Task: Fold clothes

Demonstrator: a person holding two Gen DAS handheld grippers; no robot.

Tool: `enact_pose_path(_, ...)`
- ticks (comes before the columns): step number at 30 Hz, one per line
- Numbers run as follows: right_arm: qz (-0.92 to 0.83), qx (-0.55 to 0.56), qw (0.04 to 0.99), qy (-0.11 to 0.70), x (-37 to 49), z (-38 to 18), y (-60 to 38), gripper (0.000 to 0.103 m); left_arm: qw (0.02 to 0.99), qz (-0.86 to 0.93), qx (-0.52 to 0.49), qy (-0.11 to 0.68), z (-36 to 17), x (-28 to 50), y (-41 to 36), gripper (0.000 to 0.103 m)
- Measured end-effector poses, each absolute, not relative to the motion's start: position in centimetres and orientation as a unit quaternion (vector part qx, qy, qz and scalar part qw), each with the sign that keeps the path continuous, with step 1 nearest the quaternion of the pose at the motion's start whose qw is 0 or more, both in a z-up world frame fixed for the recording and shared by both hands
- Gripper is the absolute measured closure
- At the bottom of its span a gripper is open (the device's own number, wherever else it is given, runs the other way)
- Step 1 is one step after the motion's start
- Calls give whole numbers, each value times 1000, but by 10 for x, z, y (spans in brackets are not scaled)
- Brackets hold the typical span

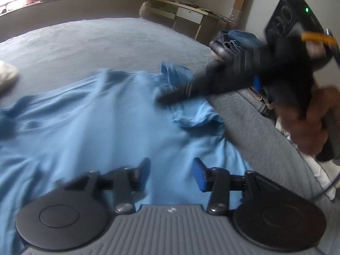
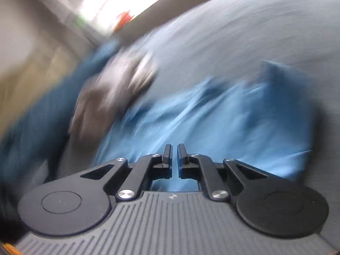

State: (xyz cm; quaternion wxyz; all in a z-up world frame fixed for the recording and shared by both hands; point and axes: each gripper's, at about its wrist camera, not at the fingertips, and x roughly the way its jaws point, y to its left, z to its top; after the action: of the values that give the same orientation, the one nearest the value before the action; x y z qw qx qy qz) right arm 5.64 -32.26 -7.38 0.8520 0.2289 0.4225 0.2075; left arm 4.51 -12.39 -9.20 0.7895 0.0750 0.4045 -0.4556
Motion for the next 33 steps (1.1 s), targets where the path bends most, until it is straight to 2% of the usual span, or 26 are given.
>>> enact_pose_path(3, 216, 225, 845, 435, 53, -76, -325, 93, 790, -443, 76, 417, -93, 45, -112, 54)
enact_pose_path(4, 219, 223, 842, 439, 52, -77, -326, 87, 788, -441, 83, 421, -93, 44, -111, 54)
enact_pose_path(8, 228, 220, 834, 452, 48, -79, -330, 84, 770, -444, 152, 431, -85, 40, -116, 54)
enact_pose_path(12, 135, 273, 865, 398, 56, -76, -390, 79, 753, -447, 173, 451, -68, 49, -136, 49)
enact_pose_path(16, 56, 318, 867, 379, 79, -88, -434, 77, 762, -428, 90, 477, -72, 68, -176, 49)
enact_pose_path(21, 34, 329, 864, 381, 109, -108, -446, 77, 795, -383, -30, 469, -98, 84, -206, 54)
enact_pose_path(24, 18, 310, 861, 402, 123, -113, -448, 77, 808, -367, -23, 460, -110, 84, -225, 63)
enact_pose_path(27, 16, 288, 864, 413, 132, -113, -446, 74, 814, -368, -10, 450, -115, 80, -236, 66)
enact_pose_path(30, 11, 263, 868, 421, 141, -113, -440, 68, 818, -363, 0, 446, -120, 75, -242, 78)
enact_pose_path(31, 10, 262, 867, 423, 143, -114, -440, 62, 820, -361, -1, 445, -121, 75, -244, 82)
enact_pose_path(33, 8, 258, 867, 426, 147, -116, -439, 61, 823, -359, 1, 440, -123, 73, -244, 91)
